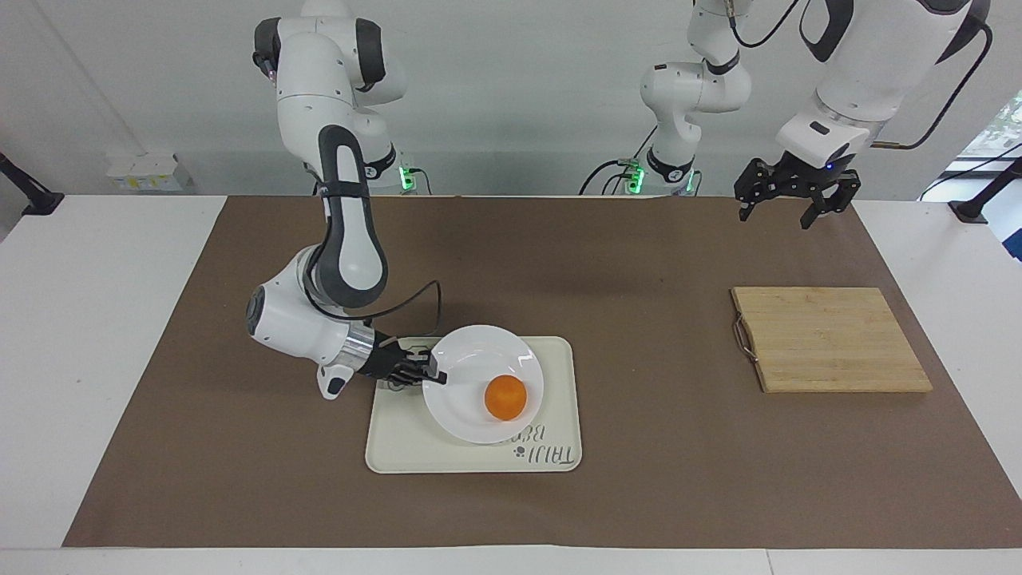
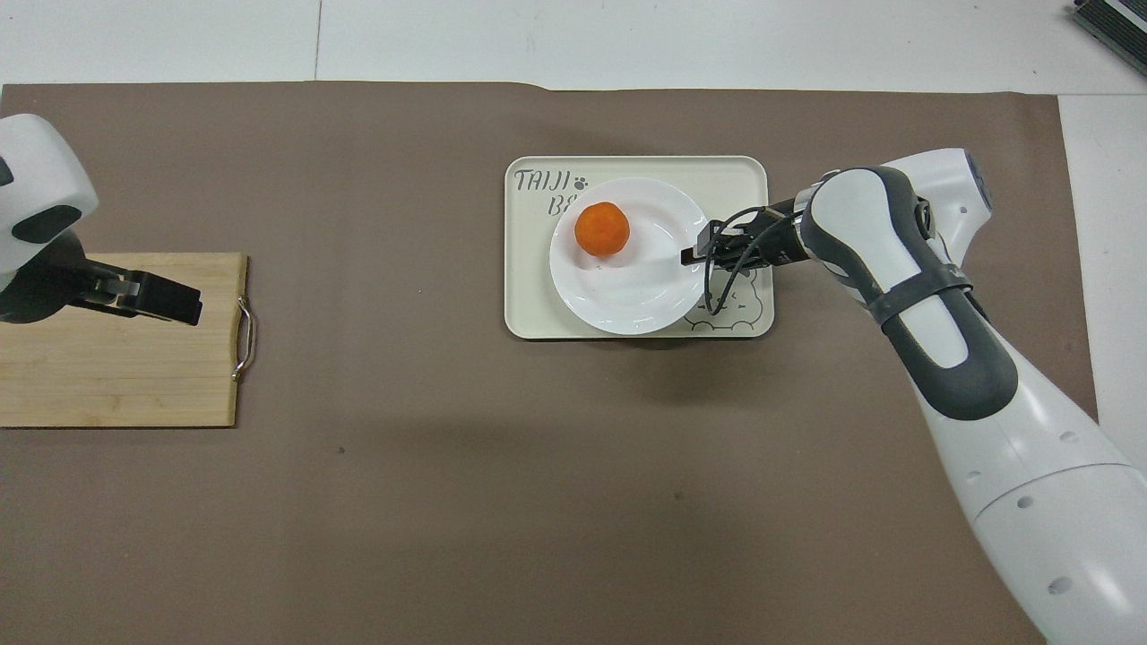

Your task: Place orange and plate with both arms

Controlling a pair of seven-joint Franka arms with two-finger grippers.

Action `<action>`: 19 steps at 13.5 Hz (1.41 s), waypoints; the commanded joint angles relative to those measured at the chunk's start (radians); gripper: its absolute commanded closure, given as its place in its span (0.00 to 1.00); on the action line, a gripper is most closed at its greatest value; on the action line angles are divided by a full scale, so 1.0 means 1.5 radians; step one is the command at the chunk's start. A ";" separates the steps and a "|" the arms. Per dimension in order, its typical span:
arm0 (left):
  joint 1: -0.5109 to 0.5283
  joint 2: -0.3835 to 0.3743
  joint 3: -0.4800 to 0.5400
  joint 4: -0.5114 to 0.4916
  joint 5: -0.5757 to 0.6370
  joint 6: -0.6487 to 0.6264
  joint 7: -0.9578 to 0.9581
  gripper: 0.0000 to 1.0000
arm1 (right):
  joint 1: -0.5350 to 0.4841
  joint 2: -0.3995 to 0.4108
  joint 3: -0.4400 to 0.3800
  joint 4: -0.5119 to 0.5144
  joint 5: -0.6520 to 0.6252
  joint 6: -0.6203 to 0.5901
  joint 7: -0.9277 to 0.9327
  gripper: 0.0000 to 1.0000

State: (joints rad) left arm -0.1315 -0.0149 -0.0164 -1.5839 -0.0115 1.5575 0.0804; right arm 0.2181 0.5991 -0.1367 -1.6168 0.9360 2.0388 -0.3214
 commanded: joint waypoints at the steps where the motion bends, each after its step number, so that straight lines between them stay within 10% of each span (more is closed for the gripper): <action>1: 0.012 -0.014 -0.005 -0.014 -0.008 0.010 0.007 0.00 | -0.008 -0.011 0.003 -0.022 -0.027 -0.014 -0.034 1.00; 6: 0.012 -0.014 -0.005 -0.014 -0.008 0.010 0.007 0.00 | -0.007 -0.019 0.002 -0.040 -0.041 -0.027 -0.048 1.00; 8: 0.012 -0.014 -0.006 -0.014 -0.008 0.010 0.007 0.00 | -0.013 -0.018 0.002 -0.033 -0.080 -0.027 -0.047 0.08; 9: 0.012 -0.014 -0.005 -0.014 -0.008 0.010 0.007 0.00 | -0.018 -0.018 0.002 -0.028 -0.087 -0.027 -0.047 0.00; 15: 0.012 -0.014 -0.005 -0.014 -0.007 0.010 0.007 0.00 | -0.014 -0.061 -0.006 -0.003 -0.164 -0.026 0.009 0.00; 19: 0.012 -0.014 -0.005 -0.014 -0.008 0.010 0.007 0.00 | -0.002 -0.130 -0.009 0.007 -0.378 -0.020 0.121 0.00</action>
State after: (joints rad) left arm -0.1291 -0.0149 -0.0165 -1.5839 -0.0115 1.5576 0.0804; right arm 0.2056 0.4688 -0.1492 -1.6021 0.5097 2.0105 -0.2252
